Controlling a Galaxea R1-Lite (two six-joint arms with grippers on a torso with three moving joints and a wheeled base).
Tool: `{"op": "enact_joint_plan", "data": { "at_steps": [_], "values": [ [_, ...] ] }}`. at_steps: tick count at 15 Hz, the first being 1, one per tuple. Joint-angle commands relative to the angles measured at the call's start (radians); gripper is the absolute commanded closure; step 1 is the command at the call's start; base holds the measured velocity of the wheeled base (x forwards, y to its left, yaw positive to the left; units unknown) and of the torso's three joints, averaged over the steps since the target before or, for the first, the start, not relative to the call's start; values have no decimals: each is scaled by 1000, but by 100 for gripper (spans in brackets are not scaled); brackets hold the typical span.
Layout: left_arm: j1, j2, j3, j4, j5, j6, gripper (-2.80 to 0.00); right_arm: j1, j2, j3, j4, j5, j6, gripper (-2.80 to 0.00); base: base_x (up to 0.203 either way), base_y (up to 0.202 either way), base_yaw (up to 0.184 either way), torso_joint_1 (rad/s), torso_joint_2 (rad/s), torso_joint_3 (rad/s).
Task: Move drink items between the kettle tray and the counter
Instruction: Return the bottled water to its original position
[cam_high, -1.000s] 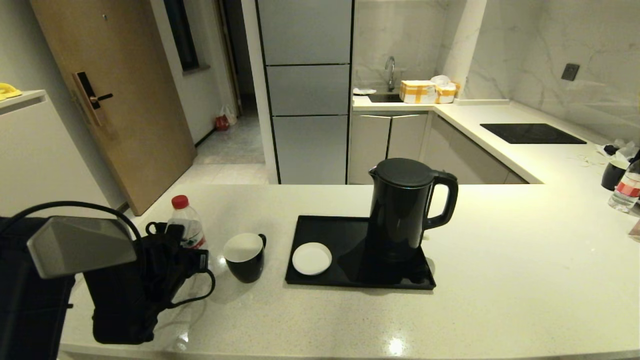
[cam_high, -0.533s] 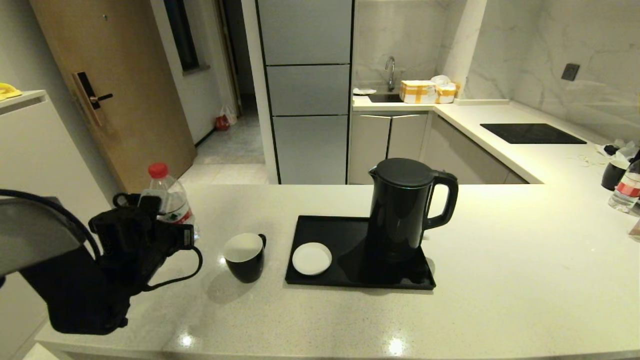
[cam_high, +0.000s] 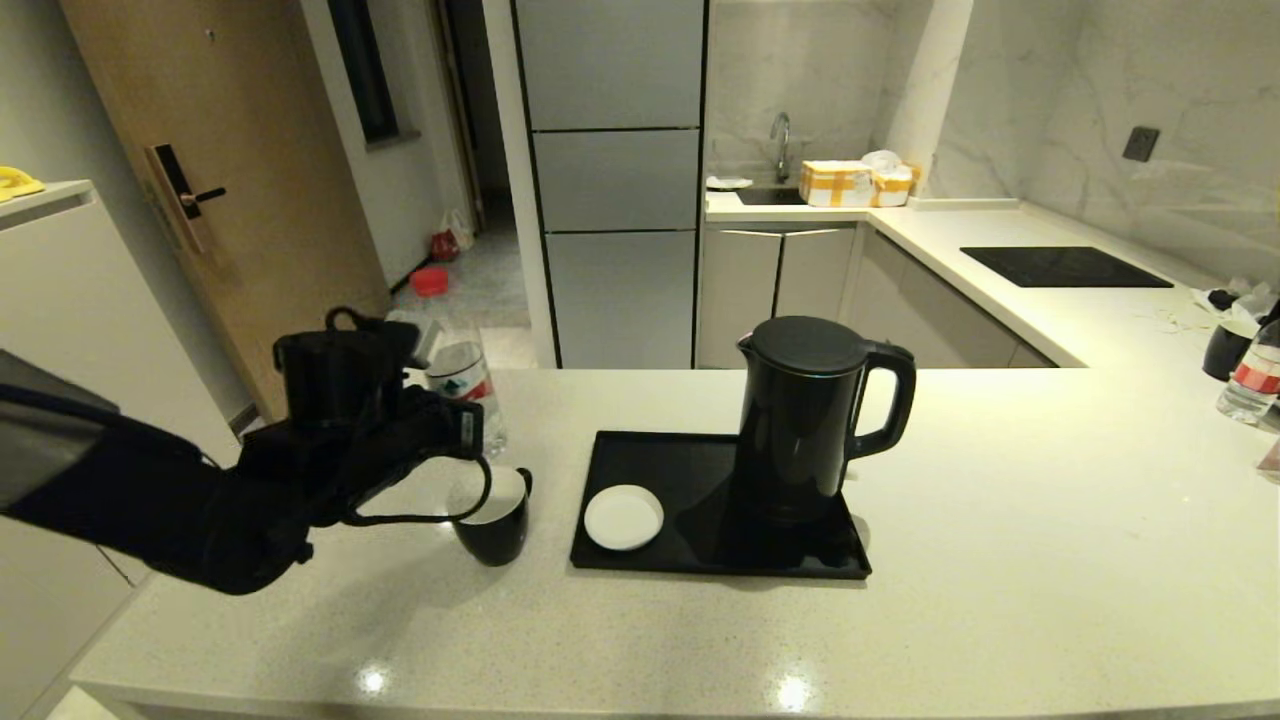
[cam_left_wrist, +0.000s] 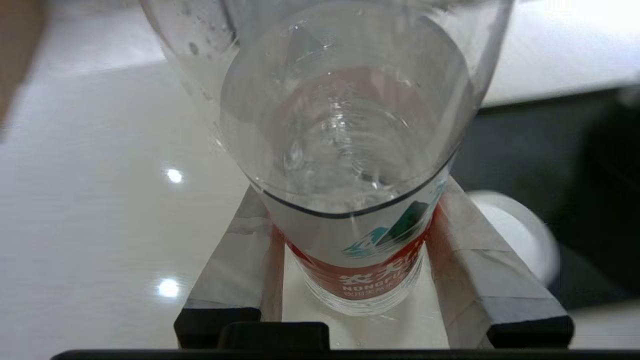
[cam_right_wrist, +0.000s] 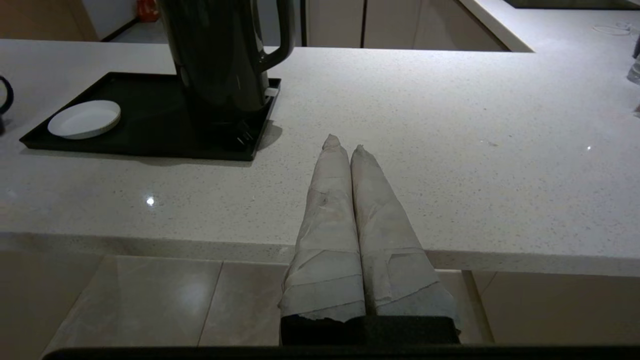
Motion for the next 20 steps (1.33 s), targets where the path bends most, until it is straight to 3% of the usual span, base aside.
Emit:
{"op": "enact_joint_plan", "data": {
  "at_steps": [1, 6, 15, 20],
  "values": [
    [-56, 10, -64, 49, 2, -4, 0, 0, 1, 0, 0, 0, -1, 0, 0, 0, 0, 0, 0, 0],
    [-202, 141, -276, 150, 32, -1, 0, 0, 1, 0, 0, 0, -1, 0, 0, 0, 0, 0, 0, 0],
    [-347, 296, -340, 151, 73, -2, 0, 0, 1, 0, 0, 0, -1, 0, 0, 0, 0, 0, 0, 0],
    [-420, 380, -413, 153, 83, -58, 0, 0, 1, 0, 0, 0, -1, 0, 0, 0, 0, 0, 0, 0]
  ]
}}
